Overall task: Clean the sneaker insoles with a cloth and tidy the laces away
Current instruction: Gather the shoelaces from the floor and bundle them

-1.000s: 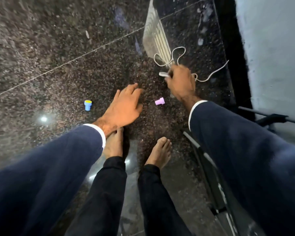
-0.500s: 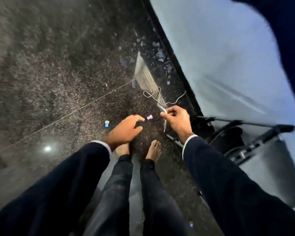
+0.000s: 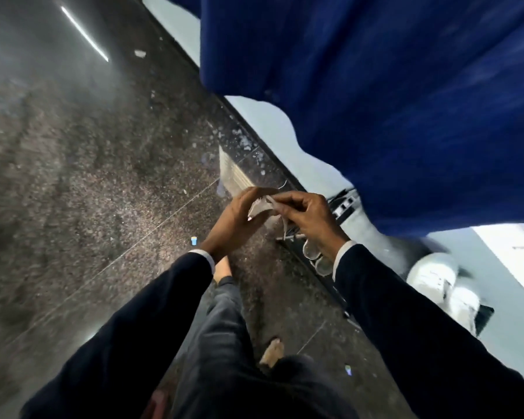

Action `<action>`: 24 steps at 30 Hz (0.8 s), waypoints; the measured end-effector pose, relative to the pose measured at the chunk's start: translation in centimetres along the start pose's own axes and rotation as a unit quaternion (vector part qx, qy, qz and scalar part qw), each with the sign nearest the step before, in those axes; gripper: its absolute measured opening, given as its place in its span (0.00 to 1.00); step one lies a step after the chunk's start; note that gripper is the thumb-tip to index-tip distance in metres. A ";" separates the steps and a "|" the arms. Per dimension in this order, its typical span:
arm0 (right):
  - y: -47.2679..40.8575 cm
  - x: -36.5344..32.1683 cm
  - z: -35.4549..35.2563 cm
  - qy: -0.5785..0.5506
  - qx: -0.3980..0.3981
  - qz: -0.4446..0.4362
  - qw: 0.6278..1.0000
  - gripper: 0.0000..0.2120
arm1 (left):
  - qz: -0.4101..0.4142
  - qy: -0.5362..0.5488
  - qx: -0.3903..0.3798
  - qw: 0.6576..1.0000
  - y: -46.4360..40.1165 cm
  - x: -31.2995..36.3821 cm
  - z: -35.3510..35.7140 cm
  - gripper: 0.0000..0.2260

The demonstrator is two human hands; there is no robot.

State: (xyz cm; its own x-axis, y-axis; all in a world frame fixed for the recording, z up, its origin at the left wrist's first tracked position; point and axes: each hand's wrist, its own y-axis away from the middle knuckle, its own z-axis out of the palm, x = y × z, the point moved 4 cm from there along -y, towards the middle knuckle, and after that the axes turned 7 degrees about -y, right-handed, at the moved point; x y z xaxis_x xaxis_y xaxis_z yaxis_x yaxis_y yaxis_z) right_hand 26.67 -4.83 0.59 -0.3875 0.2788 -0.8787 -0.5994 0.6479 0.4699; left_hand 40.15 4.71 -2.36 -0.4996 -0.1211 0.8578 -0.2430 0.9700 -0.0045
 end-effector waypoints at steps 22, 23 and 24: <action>42.5 -21.7 -11.8 -0.044 -0.033 -0.386 0.921 0.14 | 0.167 0.169 -0.030 0.971 17.0 43.9 -3.0 0.14; 43.9 -22.7 -12.0 -0.039 -0.019 -0.402 0.914 0.13 | 0.177 0.174 -0.040 0.968 17.1 45.2 -3.3 0.13; 44.9 -23.3 -12.3 -0.033 -0.002 -0.416 0.909 0.12 | 0.187 0.174 -0.052 0.965 17.3 46.3 -3.5 0.13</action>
State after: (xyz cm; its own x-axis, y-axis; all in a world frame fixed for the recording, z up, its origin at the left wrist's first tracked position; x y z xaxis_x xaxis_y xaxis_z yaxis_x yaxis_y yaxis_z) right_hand 0.15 9.06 43.22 0.2436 -0.2642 -0.9332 -0.6680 0.6519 -0.3589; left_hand 15.74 16.66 39.11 -0.2215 0.3019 0.9273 -0.0071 0.9504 -0.3111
